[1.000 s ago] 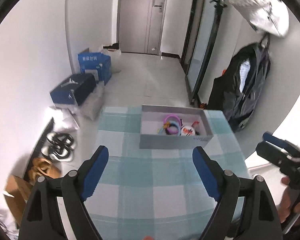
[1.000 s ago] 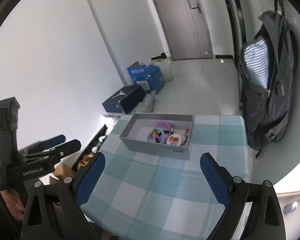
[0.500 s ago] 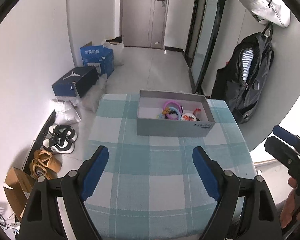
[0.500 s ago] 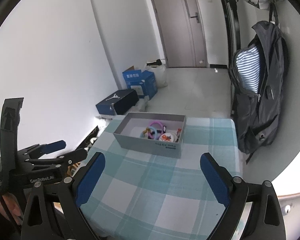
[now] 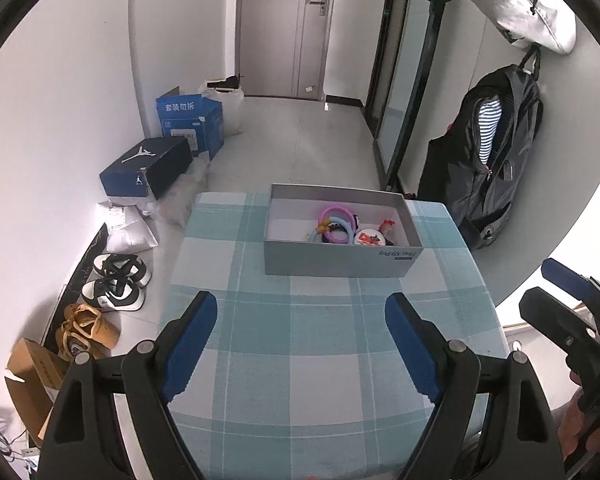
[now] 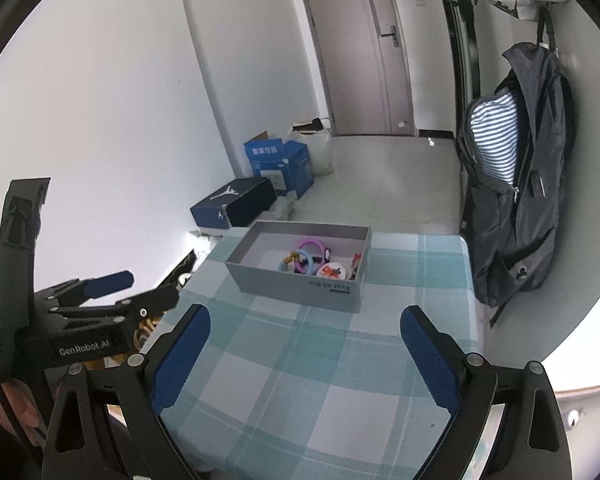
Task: Organize jewelry
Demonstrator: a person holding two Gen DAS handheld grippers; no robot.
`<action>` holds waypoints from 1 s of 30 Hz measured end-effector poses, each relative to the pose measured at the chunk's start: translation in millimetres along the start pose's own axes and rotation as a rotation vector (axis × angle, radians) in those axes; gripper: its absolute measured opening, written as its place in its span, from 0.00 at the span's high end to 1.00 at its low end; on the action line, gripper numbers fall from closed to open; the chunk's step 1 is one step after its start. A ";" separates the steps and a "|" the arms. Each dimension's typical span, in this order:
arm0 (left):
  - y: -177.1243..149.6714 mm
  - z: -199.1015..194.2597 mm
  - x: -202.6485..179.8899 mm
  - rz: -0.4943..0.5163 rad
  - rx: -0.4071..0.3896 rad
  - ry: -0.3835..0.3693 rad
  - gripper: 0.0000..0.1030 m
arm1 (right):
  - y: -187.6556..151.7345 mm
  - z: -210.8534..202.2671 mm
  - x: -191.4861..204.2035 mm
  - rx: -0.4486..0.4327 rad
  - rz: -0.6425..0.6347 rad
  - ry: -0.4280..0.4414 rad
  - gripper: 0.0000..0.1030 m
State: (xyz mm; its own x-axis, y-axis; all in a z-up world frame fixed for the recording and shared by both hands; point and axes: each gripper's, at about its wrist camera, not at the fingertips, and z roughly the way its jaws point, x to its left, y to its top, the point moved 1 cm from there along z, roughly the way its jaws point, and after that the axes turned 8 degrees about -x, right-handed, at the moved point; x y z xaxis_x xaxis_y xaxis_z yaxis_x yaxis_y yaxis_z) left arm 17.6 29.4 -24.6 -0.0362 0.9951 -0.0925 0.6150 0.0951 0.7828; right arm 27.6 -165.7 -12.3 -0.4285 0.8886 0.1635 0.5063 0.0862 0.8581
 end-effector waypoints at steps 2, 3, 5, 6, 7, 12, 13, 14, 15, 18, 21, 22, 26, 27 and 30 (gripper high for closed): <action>-0.5 -0.7 -1.4 0.012 -0.002 0.009 0.19 | 0.5 0.7 -0.9 0.006 0.006 -0.003 0.06; -0.3 -1.7 -1.6 0.010 -0.003 0.002 0.19 | 0.7 0.0 -1.4 0.002 0.011 0.002 0.06; 0.3 -2.8 -1.4 0.009 -0.010 0.003 0.19 | 1.1 -0.4 -2.2 0.000 0.019 0.005 0.06; 0.5 -3.2 -1.7 0.012 -0.011 0.005 0.19 | 1.0 -0.1 -2.4 0.003 0.020 0.004 0.06; 0.6 -3.9 -1.5 0.013 -0.013 0.003 0.19 | 1.2 0.1 -2.5 0.004 0.021 0.003 0.06; -0.2 -3.1 -1.9 0.018 -0.009 0.001 0.19 | 0.8 1.0 -4.5 0.006 0.030 0.004 0.06; -0.3 -2.9 -2.1 0.022 -0.011 0.007 0.19 | 0.7 1.4 -5.2 0.008 0.035 0.002 0.06; -0.2 -2.7 -2.1 0.020 -0.008 0.007 0.19 | 0.6 1.7 -5.6 0.009 0.039 0.002 0.06; 0.1 -2.3 -1.8 0.012 -0.004 -0.002 0.19 | 0.8 2.1 -5.9 0.010 0.042 0.003 0.06; 1.1 -2.9 -1.5 0.012 -0.013 0.001 0.19 | 2.3 0.7 -5.2 -0.001 0.041 0.005 0.06; 1.0 -2.9 -1.6 0.006 -0.013 -0.004 0.19 | 2.6 1.3 -5.5 0.000 0.047 0.007 0.06; 0.9 -2.3 -1.7 0.007 -0.011 -0.005 0.19 | 2.7 1.3 -5.6 0.001 0.048 0.007 0.06; 1.7 -3.3 -2.1 0.011 -0.018 -0.002 0.19 | 2.5 1.8 -6.1 -0.002 0.045 0.006 0.06; 1.9 -3.4 -2.3 0.012 -0.017 -0.002 0.19 | 2.5 1.8 -6.1 -0.003 0.045 0.008 0.06; 1.7 -4.0 -2.3 0.013 -0.021 -0.003 0.19 | 2.5 2.8 -5.3 -0.002 0.040 0.004 0.06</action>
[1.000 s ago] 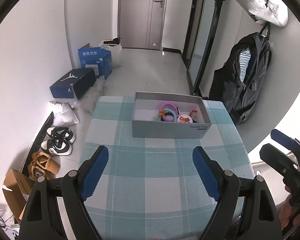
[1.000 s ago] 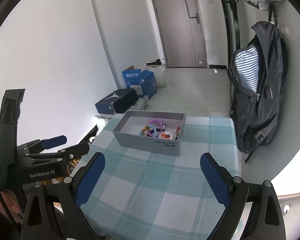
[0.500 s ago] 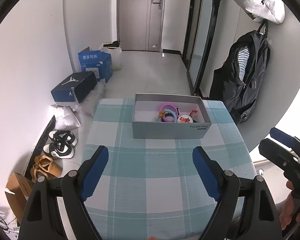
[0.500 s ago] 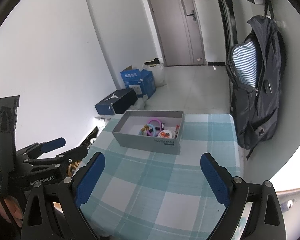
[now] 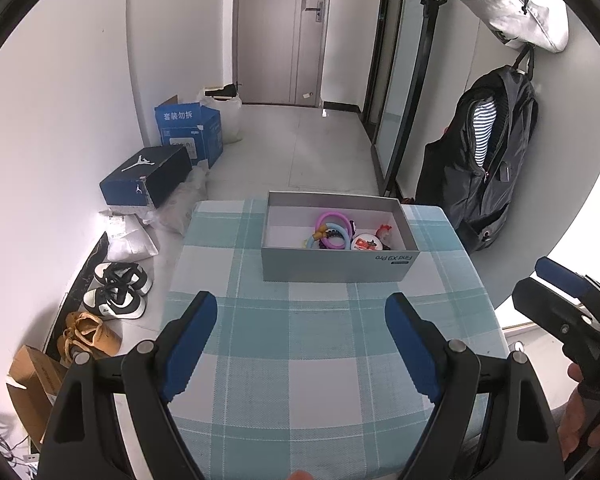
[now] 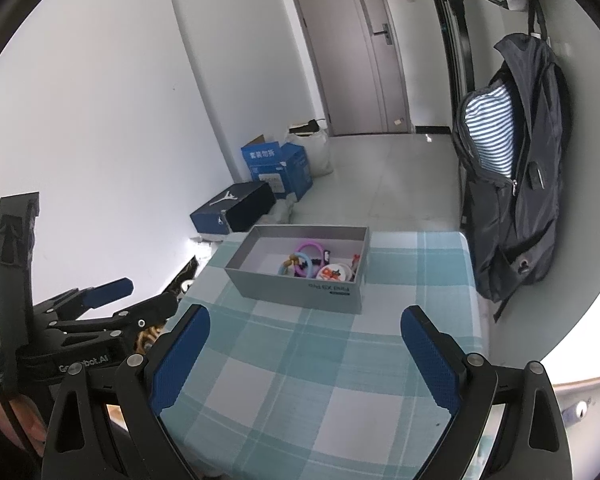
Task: Organize jewelry
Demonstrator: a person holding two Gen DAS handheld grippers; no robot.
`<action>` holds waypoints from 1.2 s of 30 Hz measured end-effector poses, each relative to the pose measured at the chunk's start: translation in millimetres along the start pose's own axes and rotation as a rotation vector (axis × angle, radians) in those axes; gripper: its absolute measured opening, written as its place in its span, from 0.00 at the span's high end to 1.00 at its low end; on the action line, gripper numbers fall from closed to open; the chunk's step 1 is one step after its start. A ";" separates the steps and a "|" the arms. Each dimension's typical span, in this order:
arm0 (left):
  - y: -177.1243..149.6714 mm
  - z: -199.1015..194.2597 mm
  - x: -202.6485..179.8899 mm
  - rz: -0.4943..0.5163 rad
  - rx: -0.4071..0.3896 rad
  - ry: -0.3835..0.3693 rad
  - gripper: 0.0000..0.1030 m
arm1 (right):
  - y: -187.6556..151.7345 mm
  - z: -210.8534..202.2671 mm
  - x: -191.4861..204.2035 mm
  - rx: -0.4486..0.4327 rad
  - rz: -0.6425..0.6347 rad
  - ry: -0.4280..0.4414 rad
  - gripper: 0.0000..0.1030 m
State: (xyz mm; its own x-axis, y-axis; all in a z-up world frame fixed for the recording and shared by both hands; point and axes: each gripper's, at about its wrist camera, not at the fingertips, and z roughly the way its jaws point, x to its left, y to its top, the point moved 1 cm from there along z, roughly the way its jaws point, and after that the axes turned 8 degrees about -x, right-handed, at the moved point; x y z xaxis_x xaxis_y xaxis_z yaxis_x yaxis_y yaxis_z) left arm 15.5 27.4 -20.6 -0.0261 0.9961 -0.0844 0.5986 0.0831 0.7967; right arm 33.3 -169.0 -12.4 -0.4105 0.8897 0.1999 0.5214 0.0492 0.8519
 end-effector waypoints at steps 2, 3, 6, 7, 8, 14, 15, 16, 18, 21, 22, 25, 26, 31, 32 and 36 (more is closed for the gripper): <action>-0.2 0.4 0.7 -0.002 0.003 -0.002 0.19 | 0.1 -0.1 0.3 -0.004 0.000 0.002 0.06; -0.1 0.6 1.0 -0.003 0.003 -0.003 0.19 | -0.3 -0.4 0.8 -0.004 -0.001 0.001 0.06; 0.6 0.2 2.8 -0.009 0.003 -0.003 0.19 | -0.7 -0.4 1.0 -0.002 0.001 0.002 0.06; 0.8 0.0 3.6 -0.013 0.003 -0.006 0.19 | -0.4 -0.4 1.2 -0.003 0.001 0.002 0.06; 0.8 -0.1 3.9 -0.014 0.002 -0.005 0.19 | -0.3 -0.4 1.2 -0.003 0.002 0.001 0.06; 0.9 -1.1 4.7 -0.015 -0.001 -0.004 0.19 | -0.1 -0.9 2.1 -0.005 0.001 0.000 0.06; 0.9 -1.0 4.5 -0.016 0.000 -0.004 0.19 | -0.1 -1.0 2.1 -0.004 0.002 0.000 0.06; 0.9 -0.9 4.4 -0.016 0.001 -0.004 0.19 | -0.1 -1.0 2.1 -0.004 0.003 0.000 0.06; 1.0 -1.4 4.7 -0.017 0.002 -0.005 0.19 | 0.1 -1.4 2.0 -0.006 0.003 0.001 0.06; 1.2 -0.9 4.3 -0.015 -0.001 -0.003 0.19 | 0.0 -2.0 1.4 -0.007 0.004 -0.001 0.06; 1.1 -0.5 4.1 -0.015 0.000 -0.004 0.19 | 0.0 -1.4 1.0 -0.006 0.007 0.000 0.06; 0.8 -0.5 3.5 -0.011 -0.004 0.002 0.19 | 0.5 -1.6 -0.2 -0.007 0.013 0.000 0.06; 0.7 -0.4 3.3 -0.011 -0.005 -0.001 0.19 | 0.6 -2.1 -0.2 -0.008 0.014 0.001 0.06; 0.2 -2.6 3.6 -0.013 -0.020 0.013 0.19 | -0.2 -1.1 1.0 -0.003 0.010 0.000 0.06; 0.1 -2.6 3.9 -0.015 -0.022 0.014 0.19 | -0.2 -1.4 1.1 -0.005 0.007 -0.002 0.06; 0.3 -2.1 5.0 -0.021 -0.018 0.012 0.19 | -0.5 -1.8 0.2 -0.008 0.013 -0.001 0.06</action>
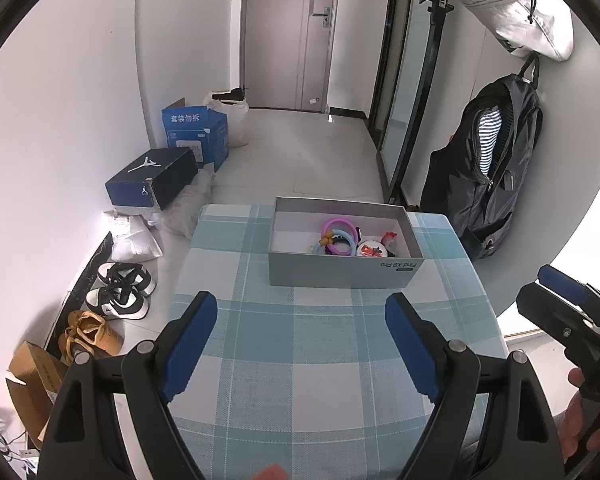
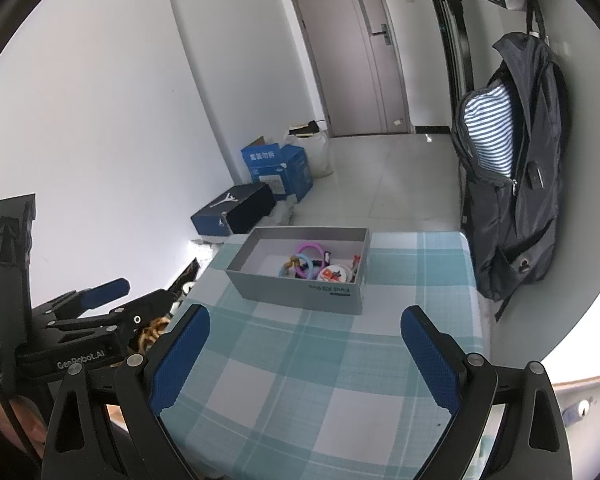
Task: Organize jewelry
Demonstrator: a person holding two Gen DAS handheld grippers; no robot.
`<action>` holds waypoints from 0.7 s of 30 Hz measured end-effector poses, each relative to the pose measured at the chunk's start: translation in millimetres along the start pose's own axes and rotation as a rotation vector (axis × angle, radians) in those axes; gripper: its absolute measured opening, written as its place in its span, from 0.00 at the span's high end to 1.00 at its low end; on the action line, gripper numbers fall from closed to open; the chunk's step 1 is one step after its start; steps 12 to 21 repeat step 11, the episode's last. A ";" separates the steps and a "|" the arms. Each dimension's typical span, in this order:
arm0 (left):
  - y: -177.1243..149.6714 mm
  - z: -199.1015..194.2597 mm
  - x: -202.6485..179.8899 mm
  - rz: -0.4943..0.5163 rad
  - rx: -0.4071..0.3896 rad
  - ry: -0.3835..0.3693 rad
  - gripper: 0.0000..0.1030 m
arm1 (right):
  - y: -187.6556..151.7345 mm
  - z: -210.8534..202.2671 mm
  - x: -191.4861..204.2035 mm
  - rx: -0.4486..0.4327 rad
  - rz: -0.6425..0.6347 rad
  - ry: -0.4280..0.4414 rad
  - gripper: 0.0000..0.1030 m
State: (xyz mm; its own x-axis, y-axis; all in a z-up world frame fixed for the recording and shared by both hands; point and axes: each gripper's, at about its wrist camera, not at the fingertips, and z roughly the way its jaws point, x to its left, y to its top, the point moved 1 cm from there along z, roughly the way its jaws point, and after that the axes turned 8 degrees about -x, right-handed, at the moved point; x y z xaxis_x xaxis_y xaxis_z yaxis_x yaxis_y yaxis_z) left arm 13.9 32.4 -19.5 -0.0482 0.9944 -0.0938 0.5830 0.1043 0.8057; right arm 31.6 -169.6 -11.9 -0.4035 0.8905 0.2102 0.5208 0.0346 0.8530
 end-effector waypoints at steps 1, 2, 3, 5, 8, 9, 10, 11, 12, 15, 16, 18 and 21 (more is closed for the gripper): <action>0.1 -0.4 0.5 -0.001 0.001 -0.002 0.19 | -0.1 0.1 -0.3 0.001 0.001 -0.002 0.06; 0.0 -0.4 0.8 -0.003 0.001 -0.004 0.19 | -0.2 0.5 -0.5 0.003 0.003 -0.003 0.06; 0.1 -0.3 0.9 -0.004 0.001 -0.003 0.19 | -0.1 0.6 -0.5 0.005 0.002 -0.005 0.06; 0.5 0.3 0.8 -0.007 0.002 0.003 0.19 | 0.3 0.0 -0.5 0.004 0.000 -0.007 0.06; 0.9 -0.4 1.2 -0.015 -0.005 0.016 0.19 | 0.4 -0.6 -0.9 0.002 0.000 -0.011 0.06; 1.1 -0.5 1.3 -0.018 -0.005 0.017 0.19 | 0.3 -0.4 -1.3 0.004 0.003 -0.009 0.06; 1.5 -0.6 1.2 -0.021 -0.004 0.014 0.19 | 0.1 -0.6 -1.4 0.003 0.005 -0.007 0.06; 1.5 0.4 1.0 -0.021 0.000 0.011 0.19 | 0.0 -1.0 -1.5 0.001 0.003 -0.009 0.06; 1.5 0.4 1.0 -0.021 0.000 0.011 0.19 | 0.0 -1.0 -1.5 0.001 0.003 -0.009 0.06; 1.5 0.4 1.0 -0.021 0.000 0.011 0.19 | 0.0 -1.0 -1.5 0.001 0.003 -0.009 0.06; 1.5 0.4 1.0 -0.021 0.000 0.011 0.19 | 0.0 -1.0 -1.5 0.001 0.003 -0.009 0.06; 1.5 0.4 1.0 -0.021 0.000 0.011 0.19 | 0.0 -1.0 -1.5 0.001 0.003 -0.009 0.06; 1.5 0.4 1.0 -0.021 0.000 0.011 0.19 | 0.0 -1.0 -1.5 0.001 0.003 -0.009 0.06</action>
